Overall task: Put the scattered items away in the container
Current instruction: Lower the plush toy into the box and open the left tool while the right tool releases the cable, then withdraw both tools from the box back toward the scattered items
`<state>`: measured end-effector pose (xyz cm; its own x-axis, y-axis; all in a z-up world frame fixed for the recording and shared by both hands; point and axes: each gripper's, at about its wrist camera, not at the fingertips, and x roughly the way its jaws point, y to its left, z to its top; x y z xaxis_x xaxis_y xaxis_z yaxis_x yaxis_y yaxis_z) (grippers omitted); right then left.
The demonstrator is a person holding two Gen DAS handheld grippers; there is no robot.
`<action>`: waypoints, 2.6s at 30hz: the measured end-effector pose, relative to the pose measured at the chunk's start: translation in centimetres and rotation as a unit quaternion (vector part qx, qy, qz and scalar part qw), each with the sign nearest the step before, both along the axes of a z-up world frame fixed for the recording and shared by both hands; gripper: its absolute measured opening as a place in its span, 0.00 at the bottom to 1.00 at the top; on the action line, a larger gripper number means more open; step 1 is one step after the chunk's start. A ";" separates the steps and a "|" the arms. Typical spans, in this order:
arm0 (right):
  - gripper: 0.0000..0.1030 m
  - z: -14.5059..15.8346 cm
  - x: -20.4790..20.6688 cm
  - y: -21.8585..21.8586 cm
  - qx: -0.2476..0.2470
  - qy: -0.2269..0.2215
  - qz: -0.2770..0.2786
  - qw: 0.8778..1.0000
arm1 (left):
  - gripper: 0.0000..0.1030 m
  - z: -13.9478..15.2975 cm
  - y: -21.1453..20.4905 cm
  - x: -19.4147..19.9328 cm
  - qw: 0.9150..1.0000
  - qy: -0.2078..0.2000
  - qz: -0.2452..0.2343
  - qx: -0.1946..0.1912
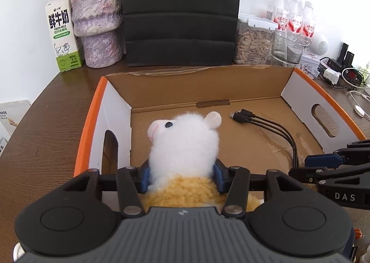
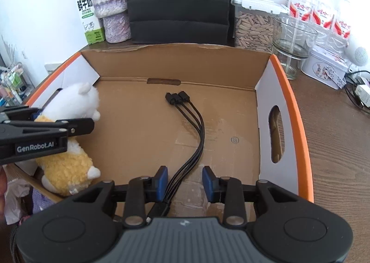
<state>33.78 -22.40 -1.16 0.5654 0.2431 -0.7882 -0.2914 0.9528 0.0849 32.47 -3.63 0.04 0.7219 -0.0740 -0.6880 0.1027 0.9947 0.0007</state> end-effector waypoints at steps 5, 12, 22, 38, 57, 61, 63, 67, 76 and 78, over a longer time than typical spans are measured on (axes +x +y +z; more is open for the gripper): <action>0.47 1.0 -1.0 -0.2 0.003 -0.018 -0.006 1.000 | 0.87 1.6 0.1 -1.4 0.999 -0.032 0.006 0.002; 0.90 3.6 -2.9 -0.8 0.009 -0.064 -0.024 0.998 | 1.00 4.2 0.4 -4.2 0.997 -0.071 0.015 -0.005; 0.97 6.3 -7.5 -1.0 0.008 -0.099 -0.037 0.994 | 1.00 6.4 0.9 -9.4 0.995 -0.099 0.016 -0.002; 0.97 7.7 -18.2 -1.9 0.031 -0.161 -0.036 0.986 | 1.00 7.2 3.1 -17.9 0.991 -0.128 0.031 -0.025; 0.97 3.9 -28.4 -3.5 0.022 -0.194 -0.068 0.978 | 1.00 2.1 5.2 -25.4 0.991 -0.118 0.063 -0.015; 0.97 2.8 -30.5 -3.6 0.031 -0.195 -0.081 0.977 | 1.00 0.5 5.7 -27.5 0.990 -0.117 0.074 -0.022; 0.97 2.3 -31.4 -3.4 0.036 -0.195 -0.082 0.977 | 1.00 -0.1 5.7 -27.8 0.991 -0.113 0.071 -0.029; 0.97 2.0 -32.0 -2.4 0.026 -0.200 -0.071 0.977 | 1.00 -0.8 5.0 -27.5 0.993 -0.100 0.057 -0.034; 0.97 1.6 -32.1 -1.7 0.033 -0.196 -0.065 0.978 | 1.00 -1.5 3.8 -28.0 0.994 -0.098 0.041 -0.023; 0.97 1.5 -32.1 -1.7 0.032 -0.195 -0.067 0.978 | 1.00 -1.7 3.7 -28.0 0.994 -0.096 0.041 -0.022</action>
<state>1.70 -24.10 0.34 0.8496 0.1884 -0.4927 -0.1870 0.9809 0.0525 4.45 0.08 -1.61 0.8440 -0.0372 -0.5351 0.0244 0.9992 -0.0310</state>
